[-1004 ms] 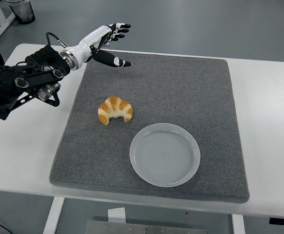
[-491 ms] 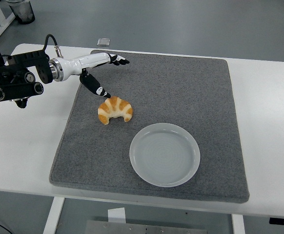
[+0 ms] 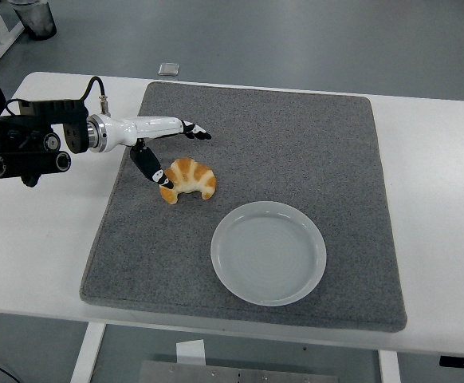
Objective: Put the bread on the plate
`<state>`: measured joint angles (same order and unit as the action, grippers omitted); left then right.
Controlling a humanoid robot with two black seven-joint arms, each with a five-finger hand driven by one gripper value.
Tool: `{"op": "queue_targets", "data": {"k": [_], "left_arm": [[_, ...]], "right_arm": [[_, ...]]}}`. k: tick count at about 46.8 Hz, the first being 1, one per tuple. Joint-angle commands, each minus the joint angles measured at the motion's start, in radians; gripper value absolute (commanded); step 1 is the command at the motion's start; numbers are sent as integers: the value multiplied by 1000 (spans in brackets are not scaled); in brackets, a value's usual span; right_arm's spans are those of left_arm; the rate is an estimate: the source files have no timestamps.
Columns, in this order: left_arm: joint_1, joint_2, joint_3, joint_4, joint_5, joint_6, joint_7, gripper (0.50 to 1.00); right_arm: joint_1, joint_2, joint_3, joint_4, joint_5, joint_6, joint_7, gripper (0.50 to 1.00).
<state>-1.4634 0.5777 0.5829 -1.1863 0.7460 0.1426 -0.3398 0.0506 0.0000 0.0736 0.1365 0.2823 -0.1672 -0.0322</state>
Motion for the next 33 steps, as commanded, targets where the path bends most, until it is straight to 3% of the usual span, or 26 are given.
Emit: {"op": "queue_targets", "data": {"k": [1,20,33], "left_arm": [[-2,-1,0,-12,-10,-3,15,992],[11,-21,-3,-9,-14,11,65,988],[23,-70,-8,-10,-43,35,96,975]], "right_arm": [[0,0,0,0,0,0,0,952],[0,0,0,0,0,0,0,952],[0,0,0,0,0,0,0,952]]}}
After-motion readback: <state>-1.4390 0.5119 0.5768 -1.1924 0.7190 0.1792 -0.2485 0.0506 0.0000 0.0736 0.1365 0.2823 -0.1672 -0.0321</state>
